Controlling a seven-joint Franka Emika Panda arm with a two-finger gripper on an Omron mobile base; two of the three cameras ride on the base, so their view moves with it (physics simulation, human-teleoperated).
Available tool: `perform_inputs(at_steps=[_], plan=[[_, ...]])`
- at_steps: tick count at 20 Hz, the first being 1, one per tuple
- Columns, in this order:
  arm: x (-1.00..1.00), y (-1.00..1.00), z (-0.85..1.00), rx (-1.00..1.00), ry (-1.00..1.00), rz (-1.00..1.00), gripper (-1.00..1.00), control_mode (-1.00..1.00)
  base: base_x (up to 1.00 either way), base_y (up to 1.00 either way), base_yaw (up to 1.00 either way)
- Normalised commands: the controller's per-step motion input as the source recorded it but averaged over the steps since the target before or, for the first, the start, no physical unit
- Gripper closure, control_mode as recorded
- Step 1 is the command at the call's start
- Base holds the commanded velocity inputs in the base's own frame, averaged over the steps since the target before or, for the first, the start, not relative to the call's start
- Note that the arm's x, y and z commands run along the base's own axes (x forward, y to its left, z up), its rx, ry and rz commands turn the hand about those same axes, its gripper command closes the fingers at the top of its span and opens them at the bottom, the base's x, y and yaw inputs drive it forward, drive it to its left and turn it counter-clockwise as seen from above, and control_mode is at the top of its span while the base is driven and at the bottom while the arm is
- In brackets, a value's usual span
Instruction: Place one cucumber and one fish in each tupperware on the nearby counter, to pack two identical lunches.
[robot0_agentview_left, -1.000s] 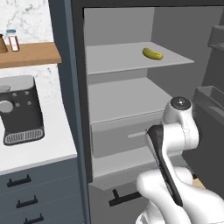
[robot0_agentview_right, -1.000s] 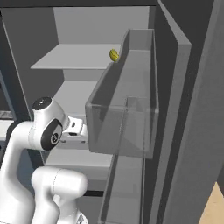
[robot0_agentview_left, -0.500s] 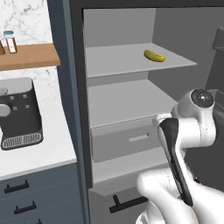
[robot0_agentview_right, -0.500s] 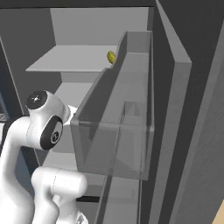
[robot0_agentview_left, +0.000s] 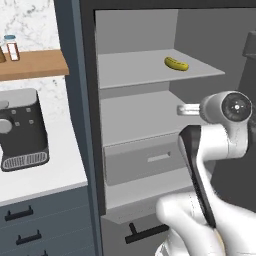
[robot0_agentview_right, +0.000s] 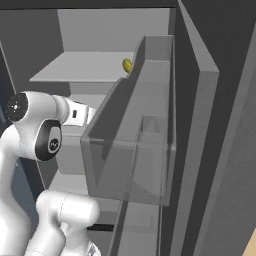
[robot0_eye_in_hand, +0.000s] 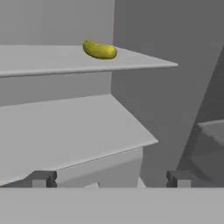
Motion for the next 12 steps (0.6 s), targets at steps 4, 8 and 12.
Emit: perform_inputs(at_steps=[4, 8, 12], plan=[[0.39, 0.0, 1.0, 0.0, 0.0, -0.05, -1.0, -1.0, 0.0, 0.0, 0.0], [0.55, -0.06, 1.0, 0.0, 0.22, 0.0, -1.0, -1.0, 0.0, 0.0, 0.0], [0.35, -0.16, 0.44, -0.01, 0.39, 0.03, -1.0, -1.0, 0.0, 0.0, 0.0]])
